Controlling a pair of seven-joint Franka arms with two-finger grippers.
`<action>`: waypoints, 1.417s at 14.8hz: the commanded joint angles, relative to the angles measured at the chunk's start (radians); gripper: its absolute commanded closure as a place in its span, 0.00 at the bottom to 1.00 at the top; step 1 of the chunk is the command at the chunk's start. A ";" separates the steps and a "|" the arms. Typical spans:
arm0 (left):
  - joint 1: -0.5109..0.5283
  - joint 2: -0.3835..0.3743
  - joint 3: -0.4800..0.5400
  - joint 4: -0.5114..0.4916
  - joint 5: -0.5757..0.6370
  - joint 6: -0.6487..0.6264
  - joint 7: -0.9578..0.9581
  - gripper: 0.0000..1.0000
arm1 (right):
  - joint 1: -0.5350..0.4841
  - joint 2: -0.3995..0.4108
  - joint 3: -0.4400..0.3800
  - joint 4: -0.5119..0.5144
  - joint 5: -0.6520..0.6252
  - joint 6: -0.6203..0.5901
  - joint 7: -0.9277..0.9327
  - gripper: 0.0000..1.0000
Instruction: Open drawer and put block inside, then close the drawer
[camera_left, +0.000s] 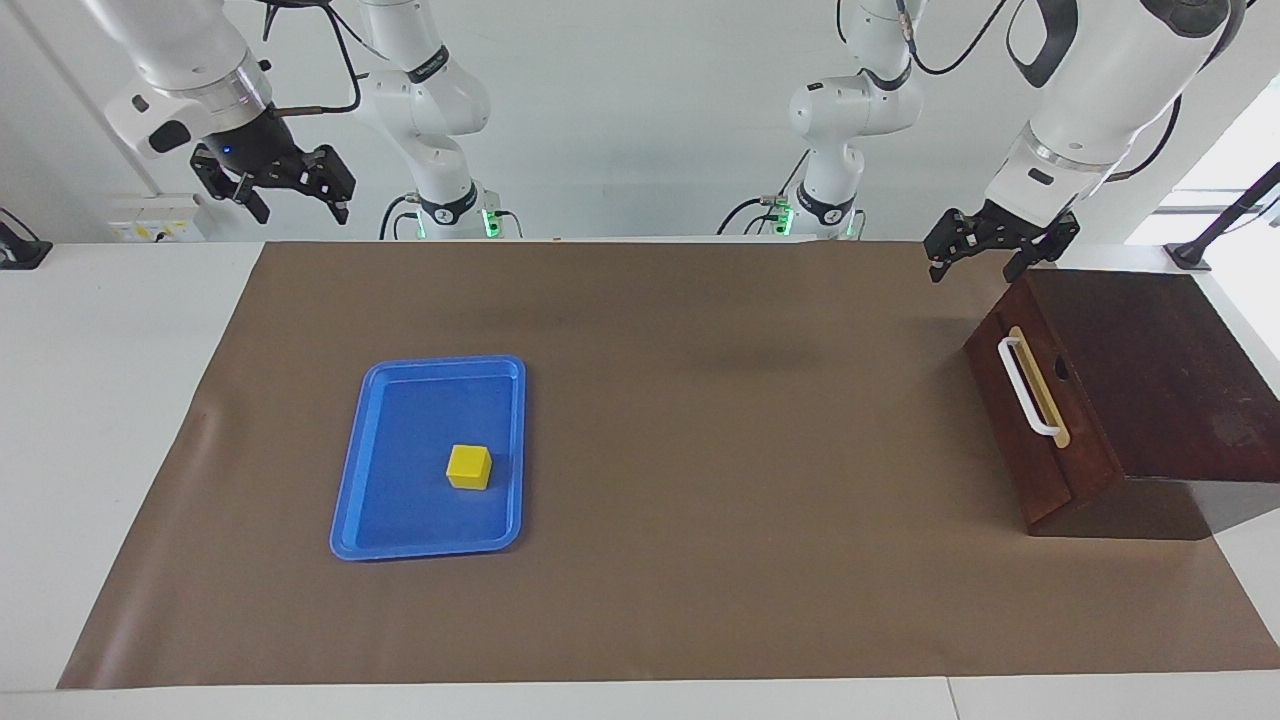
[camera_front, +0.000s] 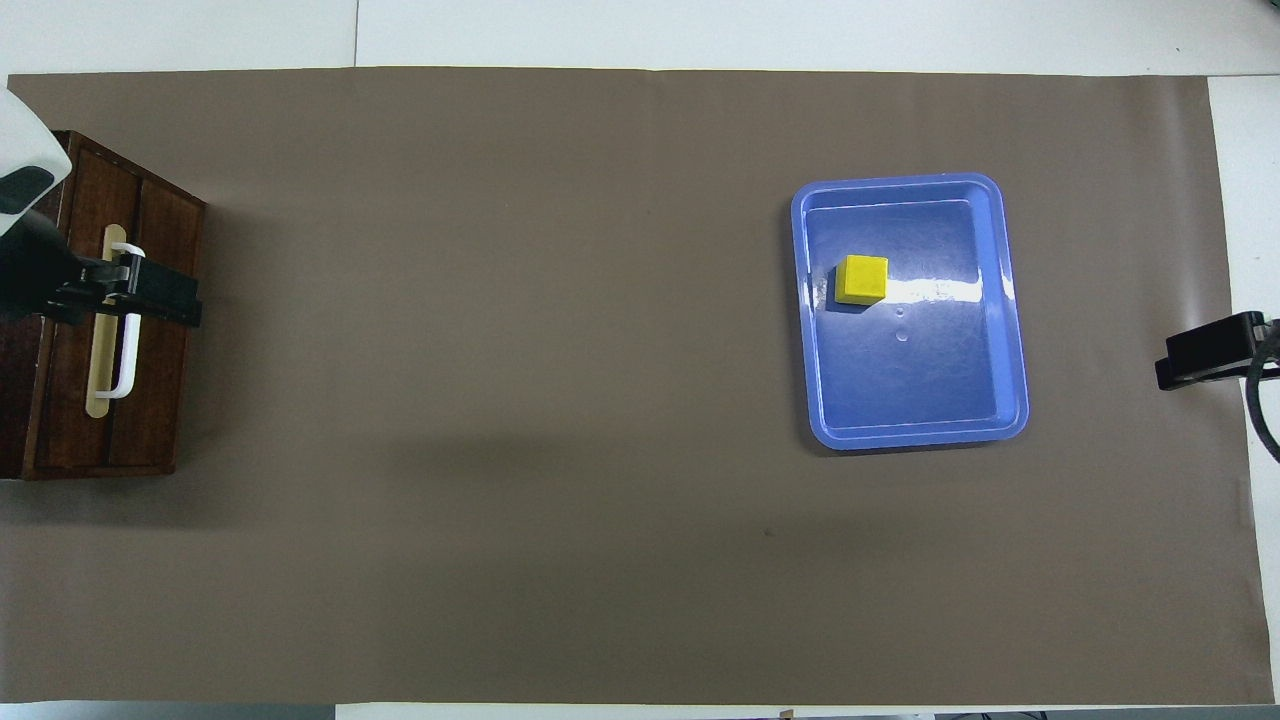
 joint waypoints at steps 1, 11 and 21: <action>-0.002 -0.015 0.007 -0.025 -0.016 0.038 0.009 0.00 | -0.005 -0.023 -0.001 -0.025 0.013 -0.005 -0.017 0.00; -0.013 -0.030 0.004 -0.287 0.195 0.350 0.009 0.00 | -0.011 -0.023 -0.001 -0.023 0.013 -0.007 -0.025 0.00; 0.058 0.076 0.006 -0.446 0.438 0.664 0.001 0.00 | 0.000 -0.080 0.000 -0.144 0.019 0.071 -0.549 0.00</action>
